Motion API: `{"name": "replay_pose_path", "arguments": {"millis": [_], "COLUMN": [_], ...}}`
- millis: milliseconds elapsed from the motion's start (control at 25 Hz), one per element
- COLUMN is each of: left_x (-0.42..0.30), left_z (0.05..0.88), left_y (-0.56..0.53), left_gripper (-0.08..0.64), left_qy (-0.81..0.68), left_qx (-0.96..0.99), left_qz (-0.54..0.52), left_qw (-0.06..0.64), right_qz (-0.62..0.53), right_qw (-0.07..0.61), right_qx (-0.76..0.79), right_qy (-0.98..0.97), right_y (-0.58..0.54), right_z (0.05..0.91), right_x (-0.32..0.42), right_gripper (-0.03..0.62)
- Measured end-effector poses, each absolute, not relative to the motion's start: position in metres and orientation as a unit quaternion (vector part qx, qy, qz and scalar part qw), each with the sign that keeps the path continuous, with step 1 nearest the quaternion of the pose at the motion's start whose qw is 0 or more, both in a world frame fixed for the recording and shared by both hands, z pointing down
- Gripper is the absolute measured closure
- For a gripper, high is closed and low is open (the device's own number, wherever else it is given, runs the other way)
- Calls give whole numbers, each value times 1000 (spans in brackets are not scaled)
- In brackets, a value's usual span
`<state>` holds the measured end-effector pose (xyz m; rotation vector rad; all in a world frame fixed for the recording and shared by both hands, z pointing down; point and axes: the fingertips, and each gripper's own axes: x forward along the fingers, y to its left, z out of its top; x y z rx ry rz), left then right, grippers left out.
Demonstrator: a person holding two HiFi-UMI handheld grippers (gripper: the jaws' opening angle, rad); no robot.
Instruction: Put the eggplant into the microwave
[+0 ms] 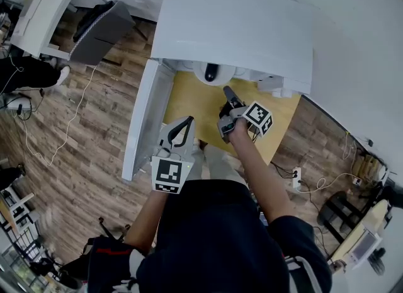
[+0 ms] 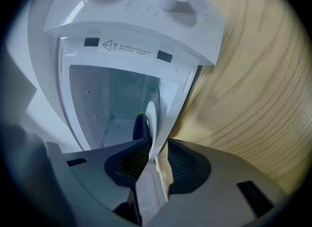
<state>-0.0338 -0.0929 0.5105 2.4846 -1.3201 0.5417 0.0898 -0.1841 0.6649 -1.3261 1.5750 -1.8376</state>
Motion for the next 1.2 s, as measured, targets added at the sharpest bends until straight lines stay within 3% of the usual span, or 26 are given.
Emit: {"name": "replay_pose_path", "arguments": {"millis": [320, 920, 1200], "left_x": [-35, -45, -50], "left_z": [511, 515, 517], "left_y": [-90, -89, -88], "left_gripper": [546, 546, 545], "left_qy": [-459, -464, -469], "left_qx": [857, 853, 849], "left_qz": [189, 193, 195], "left_qw": [139, 143, 147], "right_qz": [-616, -499, -481], "right_qw": [116, -68, -107], "right_qx": [-473, -461, -457], "right_qy": [619, 730, 740], "right_y": [-182, -185, -183], "right_z": [661, 665, 673], "right_x": [82, 51, 40], "right_gripper": [566, 578, 580]}}
